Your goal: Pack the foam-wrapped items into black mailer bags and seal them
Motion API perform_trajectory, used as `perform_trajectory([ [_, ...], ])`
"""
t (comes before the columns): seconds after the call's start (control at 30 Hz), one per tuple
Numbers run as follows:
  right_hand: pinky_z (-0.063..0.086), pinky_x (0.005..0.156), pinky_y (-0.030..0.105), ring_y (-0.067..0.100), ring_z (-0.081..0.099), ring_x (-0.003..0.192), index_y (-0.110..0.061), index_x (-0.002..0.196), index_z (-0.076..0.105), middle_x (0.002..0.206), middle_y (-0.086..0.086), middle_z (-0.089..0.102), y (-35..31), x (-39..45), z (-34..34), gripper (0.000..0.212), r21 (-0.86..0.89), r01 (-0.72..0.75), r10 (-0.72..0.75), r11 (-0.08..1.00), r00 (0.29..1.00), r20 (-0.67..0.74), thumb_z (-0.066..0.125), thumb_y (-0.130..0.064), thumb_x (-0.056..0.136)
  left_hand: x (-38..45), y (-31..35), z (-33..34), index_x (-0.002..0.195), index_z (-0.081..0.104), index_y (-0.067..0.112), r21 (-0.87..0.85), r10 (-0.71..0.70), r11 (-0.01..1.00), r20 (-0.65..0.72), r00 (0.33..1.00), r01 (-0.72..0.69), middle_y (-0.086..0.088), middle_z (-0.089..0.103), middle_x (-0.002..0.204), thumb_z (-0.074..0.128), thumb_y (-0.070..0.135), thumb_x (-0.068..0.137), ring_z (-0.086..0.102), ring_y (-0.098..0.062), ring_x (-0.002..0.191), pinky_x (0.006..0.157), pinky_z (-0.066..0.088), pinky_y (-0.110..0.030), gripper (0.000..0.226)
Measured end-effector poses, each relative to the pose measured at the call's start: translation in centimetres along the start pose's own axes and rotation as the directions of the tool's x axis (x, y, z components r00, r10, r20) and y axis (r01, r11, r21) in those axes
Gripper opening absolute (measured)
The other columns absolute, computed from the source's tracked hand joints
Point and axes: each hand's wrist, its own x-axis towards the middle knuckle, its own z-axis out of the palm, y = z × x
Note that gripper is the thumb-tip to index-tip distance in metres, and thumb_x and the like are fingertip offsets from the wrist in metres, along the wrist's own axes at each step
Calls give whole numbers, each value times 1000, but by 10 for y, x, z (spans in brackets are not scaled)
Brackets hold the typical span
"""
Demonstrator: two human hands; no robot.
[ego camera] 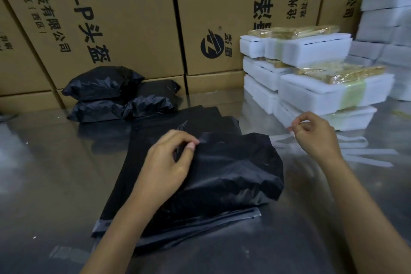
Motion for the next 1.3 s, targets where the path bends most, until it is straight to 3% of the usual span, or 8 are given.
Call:
perform_trajectory([
  [0.17, 50, 88, 42, 29, 66, 100, -17, 87, 62, 96, 5, 77, 24, 1, -16, 7, 22, -90, 91, 996, 993, -74, 57, -13, 90, 19, 32, 29, 111, 66, 28, 256, 102, 951, 271, 957, -174, 18, 56, 114, 52, 31, 99, 47, -3, 111, 97, 29, -26, 18],
  [0.4, 47, 86, 39, 33, 62, 102, -17, 91, 64, 103, 7, 74, 41, 12, -37, 6, 80, -187, 201, 979, 952, -231, 59, -15, 91, 37, 58, 64, 130, 62, 27, 234, 172, 922, 464, 869, -308, 13, 55, 134, 43, 37, 104, 41, -9, 129, 107, 27, -30, 34],
  [0.57, 48, 92, 41, 33, 62, 108, -14, 97, 68, 109, 10, 73, 51, 19, -48, 13, 109, -260, 280, 959, 925, -258, 58, -12, 90, 41, 62, 85, 125, 68, 24, 331, 88, 865, 640, 763, -378, 7, 47, 149, 31, 47, 104, 22, -14, 147, 120, 4, -38, 48],
  [0.77, 43, 86, 34, 34, 61, 109, -17, 97, 67, 107, 8, 71, 50, 18, -44, 12, 53, -283, 288, 958, 942, -172, 58, -14, 90, 60, 62, 96, 98, 76, 20, 416, -62, 831, 728, 683, -369, 3, 39, 155, 36, 54, 98, 13, -12, 149, 119, -8, -38, 53],
  [0.93, 38, 78, 30, 32, 61, 102, -20, 89, 65, 88, -1, 61, 37, 12, -33, 9, 26, -197, 199, 980, 971, -135, 57, -15, 91, 57, 59, 103, 76, 75, 14, 400, -43, 853, 693, 719, -335, -1, 51, 146, 39, 51, 96, 18, -14, 147, 119, -9, -37, 55],
  [1.07, 39, 75, 29, 30, 63, 96, -19, 83, 66, 79, -2, 62, 21, 5, -15, 10, 35, -130, 132, 991, 989, -71, 58, -16, 90, 49, 59, 105, 75, 76, 12, 363, 19, 872, 644, 765, -327, 4, 23, 163, 41, 47, 97, 6, -11, 150, 120, -12, -34, 55],
  [1.2, 44, 77, 29, 22, 66, 95, -18, 90, 66, 92, 2, 73, -1, -8, 9, 9, 179, -92, 74, 979, 992, 106, 59, -23, 93, 42, 62, 95, 124, 68, 21, 192, 63, 967, 445, 893, -164, 8, 14, 165, 46, 39, 101, 8, -10, 151, 120, -1, -25, 37],
  [1.3, 54, 88, 38, 21, 68, 94, -22, 94, 61, 102, 5, 74, -21, -21, 23, 22, 323, -138, 41, 936, 956, 290, 60, -43, 95, 45, 50, 67, 141, 51, 31, 160, -45, 987, 203, 978, 12, 8, 22, 163, 51, 38, 100, 18, -12, 149, 123, 14, -36, 42],
])
